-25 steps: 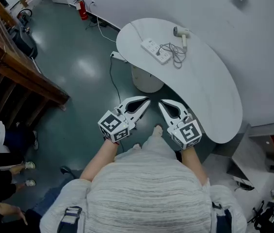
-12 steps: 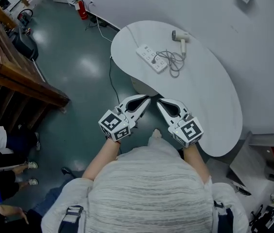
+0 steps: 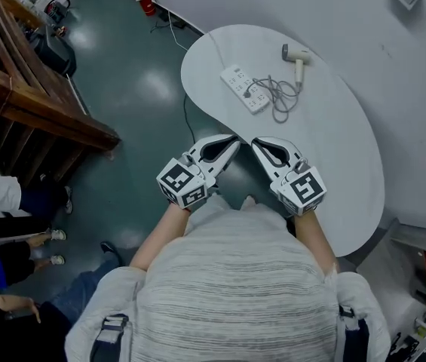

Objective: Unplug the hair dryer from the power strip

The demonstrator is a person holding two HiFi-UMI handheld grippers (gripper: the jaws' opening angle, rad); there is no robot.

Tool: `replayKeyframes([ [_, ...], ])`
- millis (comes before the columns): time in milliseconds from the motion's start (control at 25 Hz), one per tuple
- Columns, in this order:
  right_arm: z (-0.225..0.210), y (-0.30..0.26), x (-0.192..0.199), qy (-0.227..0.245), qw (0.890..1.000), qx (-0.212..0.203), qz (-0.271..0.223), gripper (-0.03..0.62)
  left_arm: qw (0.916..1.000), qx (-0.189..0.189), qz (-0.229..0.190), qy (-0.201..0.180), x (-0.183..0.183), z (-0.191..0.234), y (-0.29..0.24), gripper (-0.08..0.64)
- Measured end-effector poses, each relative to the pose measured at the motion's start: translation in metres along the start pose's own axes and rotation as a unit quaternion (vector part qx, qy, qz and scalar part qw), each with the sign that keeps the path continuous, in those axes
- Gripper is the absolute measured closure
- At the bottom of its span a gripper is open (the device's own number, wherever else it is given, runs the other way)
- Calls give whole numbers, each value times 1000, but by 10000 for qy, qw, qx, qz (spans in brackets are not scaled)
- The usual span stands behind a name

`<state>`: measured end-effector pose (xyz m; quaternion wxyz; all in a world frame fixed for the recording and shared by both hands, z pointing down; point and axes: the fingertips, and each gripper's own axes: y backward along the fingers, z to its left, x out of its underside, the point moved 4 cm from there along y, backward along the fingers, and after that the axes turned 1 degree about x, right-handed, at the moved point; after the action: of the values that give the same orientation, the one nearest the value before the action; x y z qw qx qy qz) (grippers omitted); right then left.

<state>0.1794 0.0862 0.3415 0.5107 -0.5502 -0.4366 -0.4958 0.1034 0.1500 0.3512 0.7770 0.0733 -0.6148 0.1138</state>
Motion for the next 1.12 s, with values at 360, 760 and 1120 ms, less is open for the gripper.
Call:
replayKeyframes([
  [360,-34,-14,0,-217,9995,145,-181,565,9990,275,350,-25,0,40,-36,543],
  [760,-105,-88,17,-561,9896,1321,38,565,9793,1620,1132,-434,3,152,-90,543],
  [1120,-147,-144,48,-1259,9620,2403,306,565,9273,2875,1949,-1393,15,243,-130,538],
])
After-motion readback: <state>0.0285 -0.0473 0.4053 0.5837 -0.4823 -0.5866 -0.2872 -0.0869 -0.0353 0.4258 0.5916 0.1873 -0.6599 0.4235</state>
